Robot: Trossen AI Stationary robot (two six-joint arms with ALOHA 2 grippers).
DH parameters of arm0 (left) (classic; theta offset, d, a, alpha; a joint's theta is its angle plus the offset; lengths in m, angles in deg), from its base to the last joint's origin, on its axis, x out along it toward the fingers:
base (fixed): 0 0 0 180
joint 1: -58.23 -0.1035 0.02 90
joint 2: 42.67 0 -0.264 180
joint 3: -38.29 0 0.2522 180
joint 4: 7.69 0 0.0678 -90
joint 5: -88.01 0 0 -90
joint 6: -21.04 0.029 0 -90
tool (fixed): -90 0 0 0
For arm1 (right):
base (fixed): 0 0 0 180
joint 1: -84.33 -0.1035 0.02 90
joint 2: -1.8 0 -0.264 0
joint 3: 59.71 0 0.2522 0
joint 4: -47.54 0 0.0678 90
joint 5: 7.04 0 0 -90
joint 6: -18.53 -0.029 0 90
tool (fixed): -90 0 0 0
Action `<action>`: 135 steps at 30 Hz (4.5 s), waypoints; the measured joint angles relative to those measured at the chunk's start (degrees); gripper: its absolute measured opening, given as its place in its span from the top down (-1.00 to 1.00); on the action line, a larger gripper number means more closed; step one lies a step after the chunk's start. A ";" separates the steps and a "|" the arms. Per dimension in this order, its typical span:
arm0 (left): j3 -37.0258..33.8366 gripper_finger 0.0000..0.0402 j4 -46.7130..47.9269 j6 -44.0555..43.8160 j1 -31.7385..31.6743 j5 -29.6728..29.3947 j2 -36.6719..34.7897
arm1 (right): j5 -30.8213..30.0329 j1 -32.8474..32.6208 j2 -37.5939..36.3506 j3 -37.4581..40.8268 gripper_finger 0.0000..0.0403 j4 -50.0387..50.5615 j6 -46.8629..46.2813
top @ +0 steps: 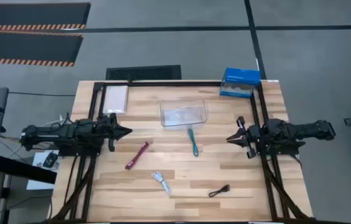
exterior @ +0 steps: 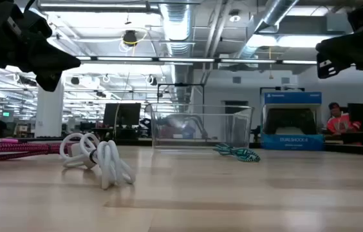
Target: Pick and place USB-C Cables
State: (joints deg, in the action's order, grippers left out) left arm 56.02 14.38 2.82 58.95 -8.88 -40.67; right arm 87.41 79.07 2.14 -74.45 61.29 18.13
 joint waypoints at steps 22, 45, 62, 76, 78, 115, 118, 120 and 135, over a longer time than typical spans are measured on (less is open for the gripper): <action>0.00 1.00 0.00 -0.01 0.01 0.02 -0.01 | 0.00 0.00 0.00 0.00 0.66 0.01 -0.17; 0.00 1.00 -0.01 -0.01 0.00 0.02 0.00 | 0.00 0.01 0.00 0.01 0.66 0.02 0.04; 0.00 1.00 -0.01 0.00 -0.01 0.00 0.00 | -1.25 0.12 0.00 0.24 0.66 -5.79 -13.48; 0.00 1.00 -0.25 -3.90 -0.01 -3.16 0.00 | -8.02 0.16 0.00 0.10 0.66 -15.63 -24.52; 0.00 1.00 -0.34 -6.42 -0.01 -4.18 0.00 | -12.06 0.16 0.00 0.10 0.66 -15.63 -26.59; -0.04 0.34 -12.82 -27.61 0.01 -2.79 0.00 | -8.59 -4.98 23.57 -22.18 -0.22 -20.40 -30.04; -0.04 0.24 -12.62 -26.82 0.00 -2.34 0.00 | -4.26 -9.41 33.77 -27.94 -0.22 -13.40 -33.71; -0.04 0.21 -11.90 -26.32 0.00 -2.89 0.00 | -4.15 -12.90 40.34 -31.85 -0.20 -6.17 -36.63; -0.02 0.18 -7.55 -25.13 -0.01 -7.75 0.00 | 7.63 -31.80 73.54 -44.86 -0.07 25.40 -64.65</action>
State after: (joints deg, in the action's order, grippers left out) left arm 56.00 6.82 -22.30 58.94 -16.64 -40.67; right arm 95.03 47.26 75.68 -119.31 86.68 -46.52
